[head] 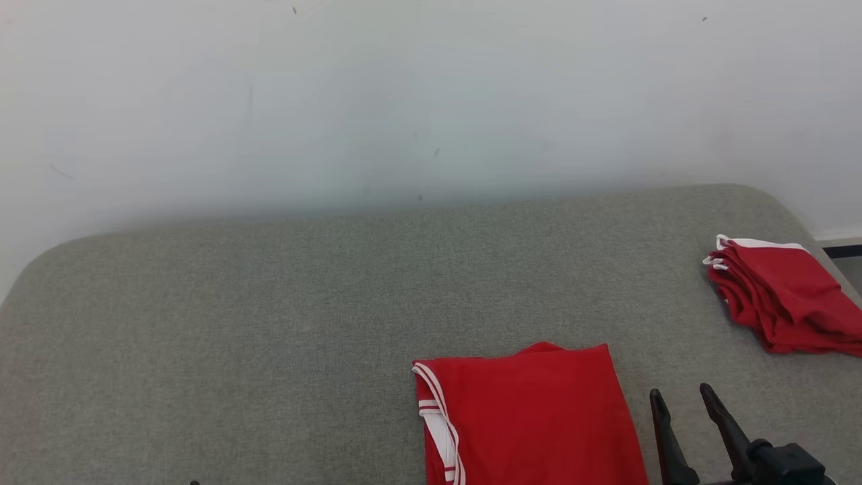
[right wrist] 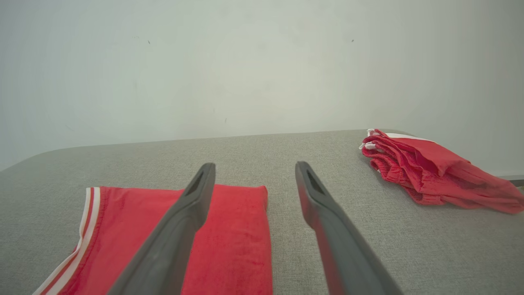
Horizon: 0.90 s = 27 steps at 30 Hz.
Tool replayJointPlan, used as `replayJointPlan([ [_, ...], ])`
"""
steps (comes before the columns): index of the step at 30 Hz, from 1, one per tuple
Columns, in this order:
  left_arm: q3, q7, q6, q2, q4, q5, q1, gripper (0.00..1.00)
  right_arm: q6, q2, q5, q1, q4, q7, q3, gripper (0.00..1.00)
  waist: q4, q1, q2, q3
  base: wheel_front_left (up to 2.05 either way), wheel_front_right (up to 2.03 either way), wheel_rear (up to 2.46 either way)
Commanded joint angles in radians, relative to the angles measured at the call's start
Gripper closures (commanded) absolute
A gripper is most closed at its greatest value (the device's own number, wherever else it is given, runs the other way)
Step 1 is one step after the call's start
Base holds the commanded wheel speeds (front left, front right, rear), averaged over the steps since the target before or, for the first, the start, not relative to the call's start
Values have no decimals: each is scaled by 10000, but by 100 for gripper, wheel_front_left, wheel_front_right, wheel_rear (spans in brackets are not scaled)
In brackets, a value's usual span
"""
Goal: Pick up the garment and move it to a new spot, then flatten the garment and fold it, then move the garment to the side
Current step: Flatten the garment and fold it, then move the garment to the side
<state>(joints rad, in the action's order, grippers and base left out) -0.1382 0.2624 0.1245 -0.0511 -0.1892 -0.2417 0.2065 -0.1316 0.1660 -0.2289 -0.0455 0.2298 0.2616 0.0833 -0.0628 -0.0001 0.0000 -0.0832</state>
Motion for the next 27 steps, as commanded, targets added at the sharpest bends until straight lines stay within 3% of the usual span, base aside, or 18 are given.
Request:
replayJointPlan([
  [1,-43,28,55,12,62,83,116,0,27,-54,57,-111,-41,37,-13,0,-5,1,0,8,0,0,0],
  [27,30,28,59,12,303,283,44,0,27,-107,74,-131,-45,39,-15,0,90,1,0,52,0,0,0],
])
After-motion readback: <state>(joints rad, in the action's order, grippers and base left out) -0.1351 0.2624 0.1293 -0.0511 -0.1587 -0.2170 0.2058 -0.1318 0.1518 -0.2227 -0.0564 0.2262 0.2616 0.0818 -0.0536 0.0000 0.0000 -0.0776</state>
